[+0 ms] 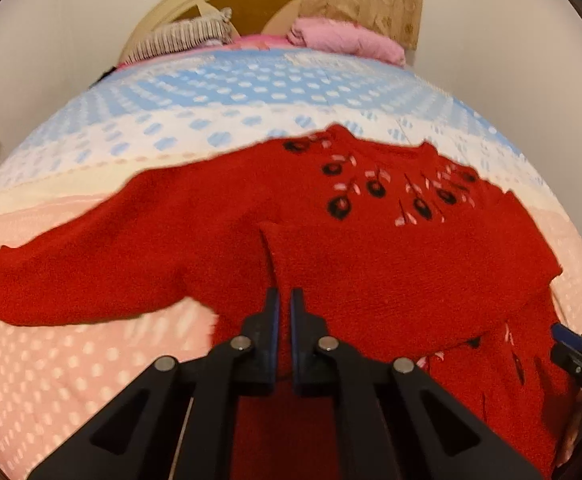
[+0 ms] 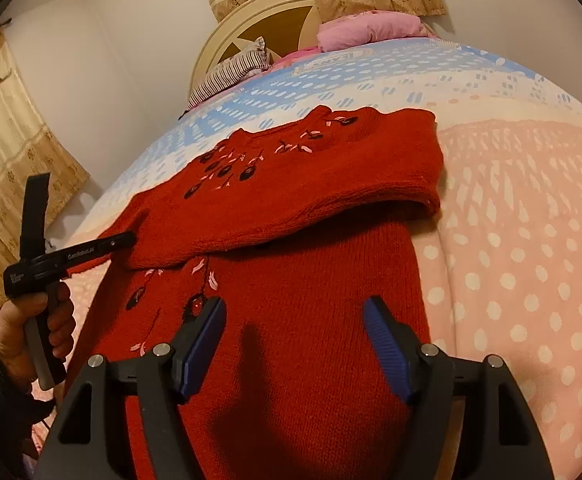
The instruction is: Fold small clothes
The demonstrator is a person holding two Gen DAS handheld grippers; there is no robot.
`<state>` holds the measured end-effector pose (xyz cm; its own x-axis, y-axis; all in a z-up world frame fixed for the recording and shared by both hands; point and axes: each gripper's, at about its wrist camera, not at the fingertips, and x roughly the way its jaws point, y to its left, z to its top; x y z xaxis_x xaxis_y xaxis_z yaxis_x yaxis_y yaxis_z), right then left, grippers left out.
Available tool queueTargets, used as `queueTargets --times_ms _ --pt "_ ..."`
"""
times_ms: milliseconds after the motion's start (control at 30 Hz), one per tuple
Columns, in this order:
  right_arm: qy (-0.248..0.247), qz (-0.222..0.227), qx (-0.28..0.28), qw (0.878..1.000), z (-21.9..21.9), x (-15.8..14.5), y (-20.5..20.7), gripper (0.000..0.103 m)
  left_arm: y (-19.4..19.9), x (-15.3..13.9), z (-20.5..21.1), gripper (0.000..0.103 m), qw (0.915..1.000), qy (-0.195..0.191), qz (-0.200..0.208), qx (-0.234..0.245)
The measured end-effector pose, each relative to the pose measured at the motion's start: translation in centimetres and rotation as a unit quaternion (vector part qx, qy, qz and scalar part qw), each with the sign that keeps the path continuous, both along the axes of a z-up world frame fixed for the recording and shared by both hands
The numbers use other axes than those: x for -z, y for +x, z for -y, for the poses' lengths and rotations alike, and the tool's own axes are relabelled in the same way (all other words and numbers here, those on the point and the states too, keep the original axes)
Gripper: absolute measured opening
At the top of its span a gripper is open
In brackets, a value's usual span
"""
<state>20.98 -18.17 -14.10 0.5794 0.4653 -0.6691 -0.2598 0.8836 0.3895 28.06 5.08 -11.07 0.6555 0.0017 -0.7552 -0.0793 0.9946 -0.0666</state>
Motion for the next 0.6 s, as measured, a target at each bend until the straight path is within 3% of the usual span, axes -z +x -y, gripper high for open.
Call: queueTargets --times_ms 133,300,333,400,533,600 --pt "0.006 -0.002 0.000 1.000 0.1 0.1 0.0 0.072 -1.2 -0.2 -0.8 0.005 0.9999 -0.012 0.006 -0.001" --pt "-0.006 0.000 0.000 1.000 -0.3 0.1 -0.1 0.073 -0.7 2.0 -0.9 0.005 0.9997 -0.007 -0.017 -0.018" --pt "-0.008 -0.001 0.000 1.000 -0.3 0.1 0.0 0.073 -0.8 2.3 -0.9 0.012 0.9996 -0.008 -0.017 -0.021" --pt "-0.008 -0.001 0.001 1.000 -0.2 0.1 -0.1 0.073 -1.1 2.5 -1.1 0.015 0.9994 -0.007 -0.009 -0.032" --pt "-0.012 -0.006 0.006 1.000 0.0 -1.1 -0.1 0.073 -1.5 2.4 -1.1 0.044 0.9993 0.004 -0.001 -0.038" --pt "-0.003 -0.005 0.003 1.000 0.0 -2.1 0.5 0.073 -1.5 2.7 -1.1 0.048 0.9992 0.002 -0.002 -0.039"
